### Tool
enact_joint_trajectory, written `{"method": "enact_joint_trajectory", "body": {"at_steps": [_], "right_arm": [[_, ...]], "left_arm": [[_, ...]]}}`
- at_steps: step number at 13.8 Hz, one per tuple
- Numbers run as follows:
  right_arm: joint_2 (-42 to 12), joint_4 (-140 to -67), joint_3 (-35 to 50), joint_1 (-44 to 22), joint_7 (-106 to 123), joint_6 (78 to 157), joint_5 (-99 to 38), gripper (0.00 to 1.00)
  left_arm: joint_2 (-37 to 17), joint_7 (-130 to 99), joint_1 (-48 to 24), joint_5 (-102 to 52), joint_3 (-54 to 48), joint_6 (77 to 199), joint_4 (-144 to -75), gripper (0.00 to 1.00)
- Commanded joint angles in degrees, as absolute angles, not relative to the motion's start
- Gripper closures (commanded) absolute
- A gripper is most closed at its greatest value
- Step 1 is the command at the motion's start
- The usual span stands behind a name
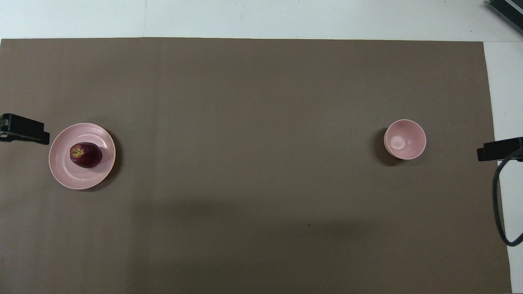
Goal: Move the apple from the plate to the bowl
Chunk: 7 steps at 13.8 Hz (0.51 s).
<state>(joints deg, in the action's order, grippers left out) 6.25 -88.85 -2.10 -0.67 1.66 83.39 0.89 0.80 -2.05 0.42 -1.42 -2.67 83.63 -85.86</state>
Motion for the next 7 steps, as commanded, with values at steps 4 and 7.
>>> {"method": "enact_joint_trajectory", "body": {"at_steps": [4, 7], "right_arm": [[7.7, -90.7, -2.1, -0.4, 3.2, 84.0, 1.1, 0.00], [7.7, -90.6, -2.1, -0.4, 3.1, 84.0, 1.1, 0.00]], "left_arm": [[1.5, -1.1, 0.8, -1.9, -2.3, 83.6, -87.9, 0.00], [1.7, 0.4, 0.8, -1.9, -2.0, 85.1, -89.9, 0.00]]}}
